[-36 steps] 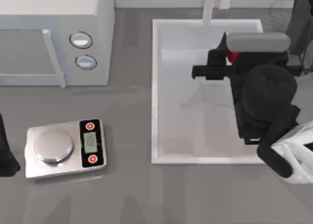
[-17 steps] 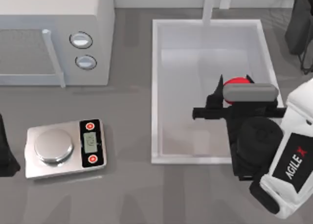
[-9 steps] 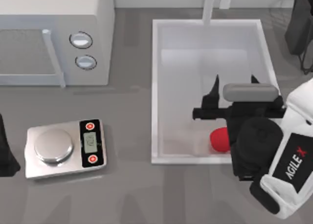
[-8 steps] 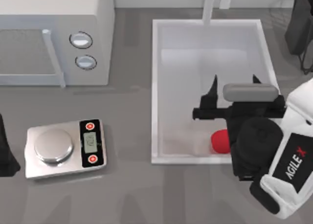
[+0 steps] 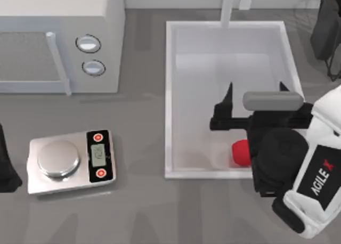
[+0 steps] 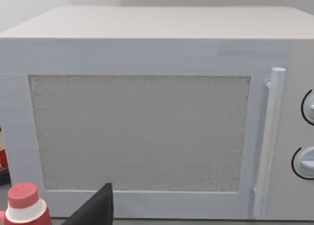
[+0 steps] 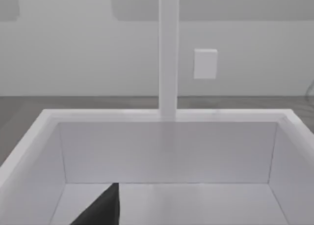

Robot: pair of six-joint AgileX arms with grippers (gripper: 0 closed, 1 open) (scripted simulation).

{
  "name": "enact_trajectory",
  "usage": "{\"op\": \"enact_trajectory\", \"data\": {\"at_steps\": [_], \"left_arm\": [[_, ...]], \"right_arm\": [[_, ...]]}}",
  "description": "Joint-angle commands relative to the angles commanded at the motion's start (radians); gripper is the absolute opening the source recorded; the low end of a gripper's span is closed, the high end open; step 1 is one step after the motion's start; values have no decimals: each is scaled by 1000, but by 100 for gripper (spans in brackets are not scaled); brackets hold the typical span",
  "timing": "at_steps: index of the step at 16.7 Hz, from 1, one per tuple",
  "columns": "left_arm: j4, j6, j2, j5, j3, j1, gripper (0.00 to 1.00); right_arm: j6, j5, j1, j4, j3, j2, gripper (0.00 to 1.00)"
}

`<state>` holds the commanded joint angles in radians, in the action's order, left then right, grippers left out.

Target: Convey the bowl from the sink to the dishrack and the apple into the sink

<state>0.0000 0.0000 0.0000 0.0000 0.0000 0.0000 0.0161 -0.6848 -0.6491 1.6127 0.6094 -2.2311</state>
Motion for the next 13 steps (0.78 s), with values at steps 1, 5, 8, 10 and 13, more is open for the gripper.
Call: {"op": "enact_trajectory", "data": {"at_steps": [1,5,8,10,13], "left_arm": [[0,0,0,0,0,0,100],[0,0,0,0,0,0,100],[0,0,0,0,0,0,100],[0,0,0,0,0,0,100],[0,0,0,0,0,0,100]], "right_arm": [[0,0,0,0,0,0,100],[1,65,82,-102,-68,93,100],[2,156,200,-287,-167,272,100],[1,225,288,-451,-242,443,100],[0,329,414,-721,-351,770,100]]}}
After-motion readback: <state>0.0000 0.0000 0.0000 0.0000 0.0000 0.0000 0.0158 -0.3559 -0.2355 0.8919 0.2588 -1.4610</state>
